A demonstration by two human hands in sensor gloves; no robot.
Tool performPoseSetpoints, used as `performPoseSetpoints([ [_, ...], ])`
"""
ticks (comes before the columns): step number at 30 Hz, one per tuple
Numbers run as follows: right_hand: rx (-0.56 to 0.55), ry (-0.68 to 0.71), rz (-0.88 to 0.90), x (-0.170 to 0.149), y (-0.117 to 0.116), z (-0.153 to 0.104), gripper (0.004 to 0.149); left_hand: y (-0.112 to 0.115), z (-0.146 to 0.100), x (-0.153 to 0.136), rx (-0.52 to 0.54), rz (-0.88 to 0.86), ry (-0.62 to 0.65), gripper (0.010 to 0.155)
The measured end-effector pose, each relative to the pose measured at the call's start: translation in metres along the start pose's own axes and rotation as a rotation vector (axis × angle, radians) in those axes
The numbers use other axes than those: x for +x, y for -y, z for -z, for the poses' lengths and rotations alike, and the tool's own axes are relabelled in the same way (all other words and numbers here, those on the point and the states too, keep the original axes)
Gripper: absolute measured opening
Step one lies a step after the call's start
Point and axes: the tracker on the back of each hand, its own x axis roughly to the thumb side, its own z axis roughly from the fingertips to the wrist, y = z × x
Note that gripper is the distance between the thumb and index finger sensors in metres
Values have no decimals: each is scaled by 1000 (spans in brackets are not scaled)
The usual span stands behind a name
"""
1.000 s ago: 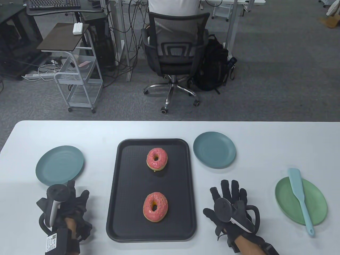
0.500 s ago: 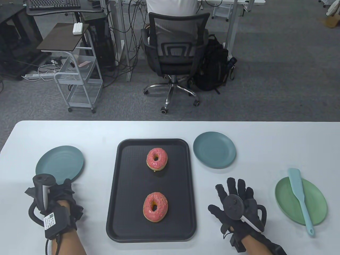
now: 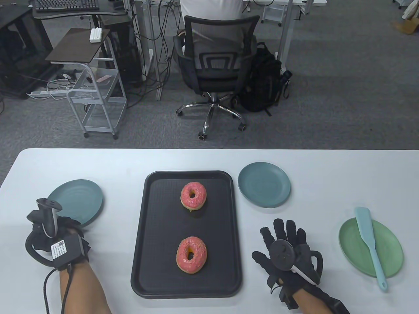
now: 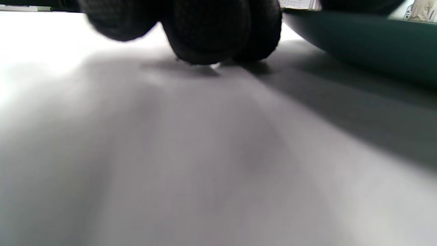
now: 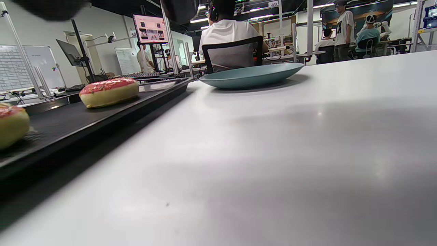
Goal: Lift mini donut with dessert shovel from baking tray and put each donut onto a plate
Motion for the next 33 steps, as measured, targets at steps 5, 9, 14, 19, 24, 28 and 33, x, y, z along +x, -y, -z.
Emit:
performPoseSetpoints([
  [5, 19, 12, -22, 4, -2, 0, 83, -4, 5, -6, -52, -90, -18, 76],
  [9, 15, 13, -13, 4, -2, 0, 83, -3, 11, -19, -174, -362, -21, 66],
  [14, 18, 14, -17, 5, -1, -1, 83, -9, 9, -20, -168, -419, 6, 51],
  [19, 3, 27, -21, 9, 3, -4, 83, -22, -9, -10, -148, -412, 69, 48],
  [24, -11, 37, -24, 11, 8, -8, 83, -38, -35, 3, -150, -445, 163, 48],
  [28, -21, 31, -27, 9, 10, -10, 82, -50, -62, 17, -230, -501, 285, 48],
  [33, -10, -15, -14, -3, 11, -10, 82, -60, -105, 34, -314, -541, 451, 47],
])
